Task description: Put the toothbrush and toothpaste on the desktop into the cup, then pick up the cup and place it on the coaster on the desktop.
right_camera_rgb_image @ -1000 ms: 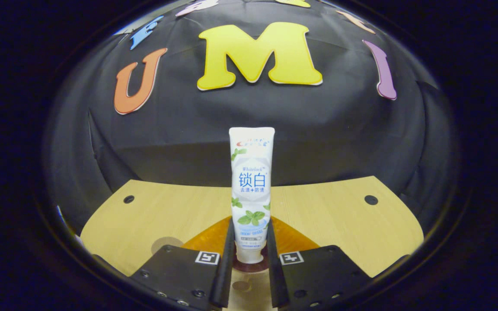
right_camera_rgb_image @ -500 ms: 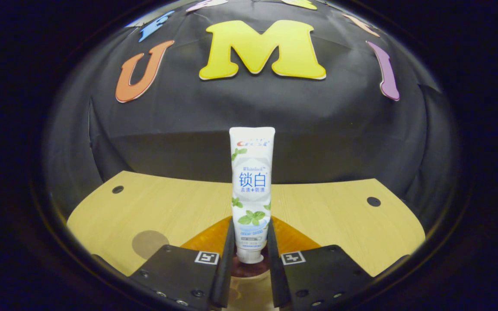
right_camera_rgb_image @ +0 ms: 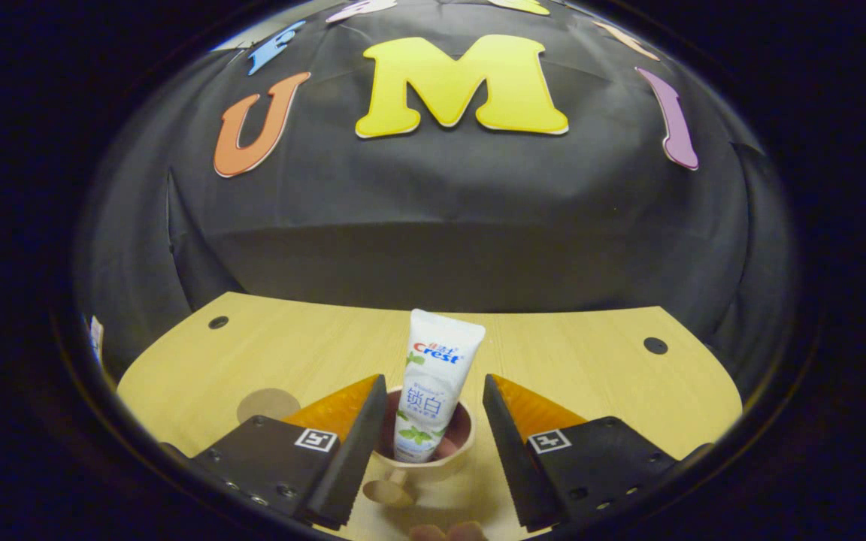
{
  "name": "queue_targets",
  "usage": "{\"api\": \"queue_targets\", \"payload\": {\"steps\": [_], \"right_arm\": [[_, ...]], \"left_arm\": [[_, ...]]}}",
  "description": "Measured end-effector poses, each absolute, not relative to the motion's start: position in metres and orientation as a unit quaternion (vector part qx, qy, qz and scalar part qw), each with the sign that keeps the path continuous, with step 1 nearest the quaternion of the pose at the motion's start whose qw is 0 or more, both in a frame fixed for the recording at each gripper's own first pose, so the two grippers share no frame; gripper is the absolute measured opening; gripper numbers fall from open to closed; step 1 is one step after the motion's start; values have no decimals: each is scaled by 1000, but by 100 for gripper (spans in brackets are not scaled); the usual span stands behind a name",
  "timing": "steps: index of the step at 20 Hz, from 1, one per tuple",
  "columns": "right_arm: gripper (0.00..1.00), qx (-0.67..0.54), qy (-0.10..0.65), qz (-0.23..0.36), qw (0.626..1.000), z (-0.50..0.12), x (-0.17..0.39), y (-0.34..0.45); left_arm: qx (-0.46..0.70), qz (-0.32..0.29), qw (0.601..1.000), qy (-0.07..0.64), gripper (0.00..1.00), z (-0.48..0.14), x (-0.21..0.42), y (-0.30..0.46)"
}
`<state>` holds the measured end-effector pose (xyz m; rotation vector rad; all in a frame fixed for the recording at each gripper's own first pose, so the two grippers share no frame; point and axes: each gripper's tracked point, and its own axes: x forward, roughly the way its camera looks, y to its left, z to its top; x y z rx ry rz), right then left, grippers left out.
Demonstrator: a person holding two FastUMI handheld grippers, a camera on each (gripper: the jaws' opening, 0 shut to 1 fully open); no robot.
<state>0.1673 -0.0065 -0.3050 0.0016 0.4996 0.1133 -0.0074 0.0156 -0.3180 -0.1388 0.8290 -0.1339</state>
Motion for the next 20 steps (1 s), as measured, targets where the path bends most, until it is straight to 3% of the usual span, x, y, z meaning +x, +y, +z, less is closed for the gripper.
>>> {"api": "queue_targets", "payload": {"steps": [9,14,20], "right_arm": [[79,5,242,81,967,-260,116,-67],[92,23,257,45,965,-254,88,-119],[93,28,290,5,956,-273,61,-176]], "left_arm": [[-60,-120,961,242,3,-265,98,-71],[-51,-127,976,170,3,-258,146,-112],[-58,-106,982,143,3,-297,179,-126]]}}
